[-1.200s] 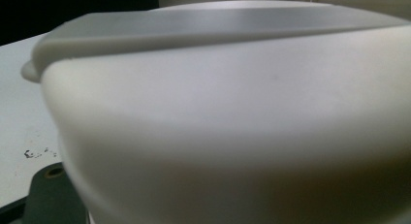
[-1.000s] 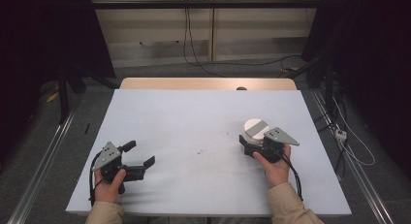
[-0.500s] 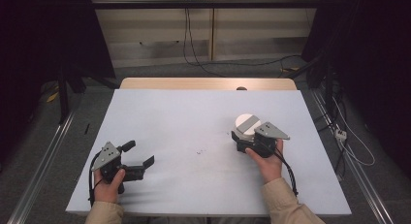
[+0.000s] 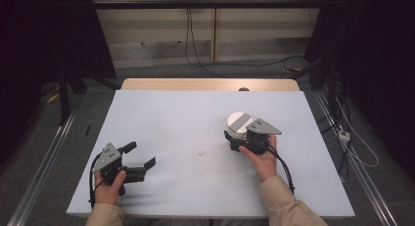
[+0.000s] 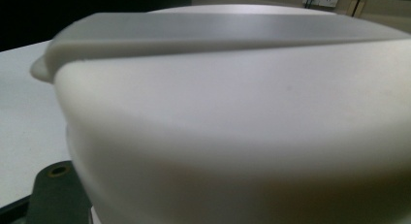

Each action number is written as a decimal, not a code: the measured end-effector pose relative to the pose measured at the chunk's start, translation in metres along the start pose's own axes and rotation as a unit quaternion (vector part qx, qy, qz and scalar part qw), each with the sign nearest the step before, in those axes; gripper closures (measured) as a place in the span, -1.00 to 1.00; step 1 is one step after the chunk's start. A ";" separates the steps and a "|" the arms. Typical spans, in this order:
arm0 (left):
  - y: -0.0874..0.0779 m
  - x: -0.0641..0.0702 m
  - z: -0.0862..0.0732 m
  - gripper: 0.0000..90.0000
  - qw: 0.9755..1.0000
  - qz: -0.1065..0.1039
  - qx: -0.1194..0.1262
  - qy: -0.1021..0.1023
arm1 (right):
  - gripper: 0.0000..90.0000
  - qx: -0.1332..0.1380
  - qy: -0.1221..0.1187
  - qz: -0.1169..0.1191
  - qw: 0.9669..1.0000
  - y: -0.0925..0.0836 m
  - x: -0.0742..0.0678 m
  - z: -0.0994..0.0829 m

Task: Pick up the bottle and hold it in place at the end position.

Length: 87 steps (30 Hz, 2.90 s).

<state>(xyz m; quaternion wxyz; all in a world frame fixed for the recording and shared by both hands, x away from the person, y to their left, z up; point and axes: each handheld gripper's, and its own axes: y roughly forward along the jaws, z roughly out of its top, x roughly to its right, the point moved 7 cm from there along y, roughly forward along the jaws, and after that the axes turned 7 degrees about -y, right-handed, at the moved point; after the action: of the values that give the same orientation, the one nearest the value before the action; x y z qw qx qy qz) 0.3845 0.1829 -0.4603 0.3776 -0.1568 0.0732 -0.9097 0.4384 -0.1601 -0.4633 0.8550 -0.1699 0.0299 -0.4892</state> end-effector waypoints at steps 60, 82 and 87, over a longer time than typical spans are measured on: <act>0.002 0.003 -0.002 -0.92 1.000 -0.007 -0.004 0.002 | -0.59 -0.003 -0.004 0.041 0.999 0.056 -0.022 0.018; 0.003 0.003 -0.003 -0.92 1.000 -0.010 -0.009 0.003 | -0.59 0.003 -0.008 0.047 0.999 0.065 -0.026 0.025; 0.003 0.003 -0.004 -0.92 1.000 -0.010 -0.009 0.003 | -0.59 0.002 -0.007 0.047 0.999 0.067 -0.027 0.025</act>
<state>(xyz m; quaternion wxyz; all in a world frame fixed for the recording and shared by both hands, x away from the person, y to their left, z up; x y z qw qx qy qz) 0.3831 0.1783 -0.4639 0.3672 -0.1581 0.0812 -0.9130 0.4852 -0.0994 -0.4642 0.8776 -0.1696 0.0310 -0.4474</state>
